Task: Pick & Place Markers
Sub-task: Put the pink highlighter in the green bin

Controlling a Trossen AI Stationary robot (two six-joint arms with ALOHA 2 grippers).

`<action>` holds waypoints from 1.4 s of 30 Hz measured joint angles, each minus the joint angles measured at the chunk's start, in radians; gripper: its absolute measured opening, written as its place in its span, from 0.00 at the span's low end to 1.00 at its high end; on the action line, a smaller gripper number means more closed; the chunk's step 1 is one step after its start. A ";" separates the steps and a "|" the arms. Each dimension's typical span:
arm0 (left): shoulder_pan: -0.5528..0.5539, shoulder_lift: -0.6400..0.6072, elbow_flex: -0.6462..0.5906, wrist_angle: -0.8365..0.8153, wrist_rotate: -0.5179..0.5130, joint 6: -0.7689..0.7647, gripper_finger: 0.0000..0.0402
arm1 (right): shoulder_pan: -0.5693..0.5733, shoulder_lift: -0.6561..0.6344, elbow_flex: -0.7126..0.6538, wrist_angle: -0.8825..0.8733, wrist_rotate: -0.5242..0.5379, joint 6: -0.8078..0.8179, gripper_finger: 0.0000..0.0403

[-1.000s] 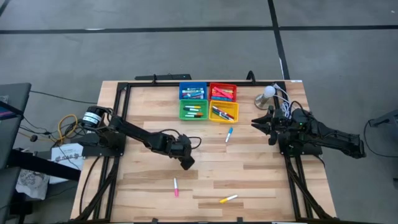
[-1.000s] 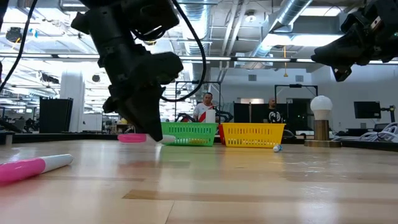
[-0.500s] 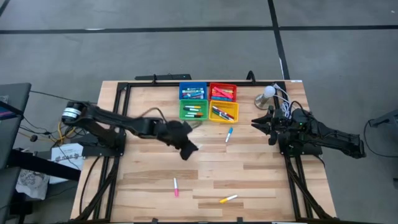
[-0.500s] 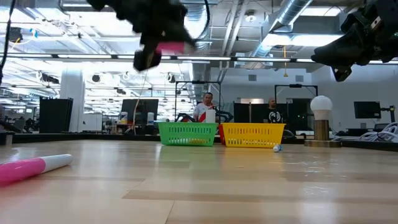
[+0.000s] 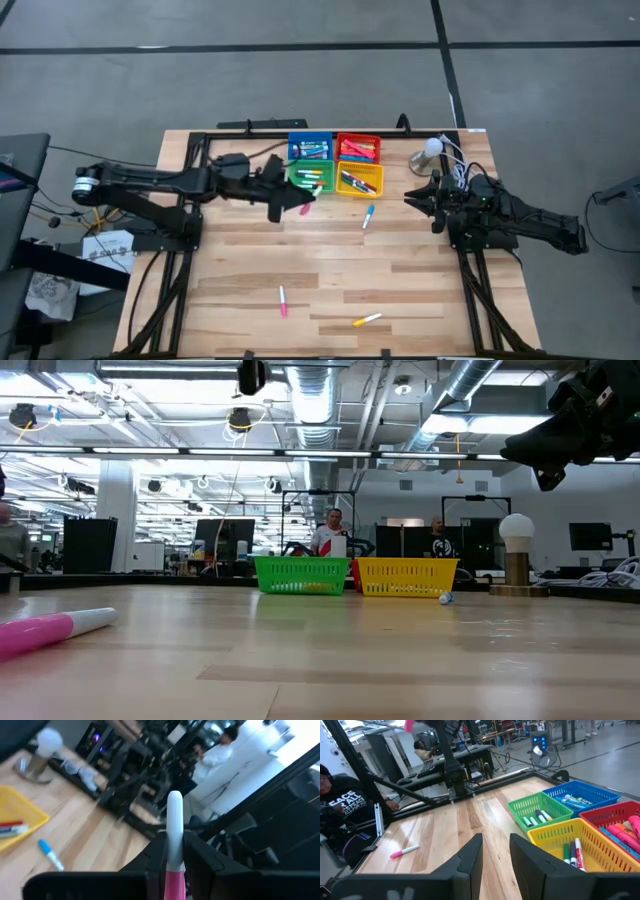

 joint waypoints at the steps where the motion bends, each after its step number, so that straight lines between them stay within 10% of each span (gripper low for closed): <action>1: 0.002 -0.006 0.000 0.011 0.001 0.000 0.13 | 0.000 0.000 0.000 0.000 0.000 0.000 0.22; 21: -0.065 0.261 0.000 0.019 -0.055 0.082 0.14 | 0.000 0.000 0.000 0.000 0.000 0.001 0.22; 42: 0.181 0.345 0.000 -0.162 -0.085 0.533 0.17 | 0.000 0.000 0.000 -0.001 0.001 0.001 0.22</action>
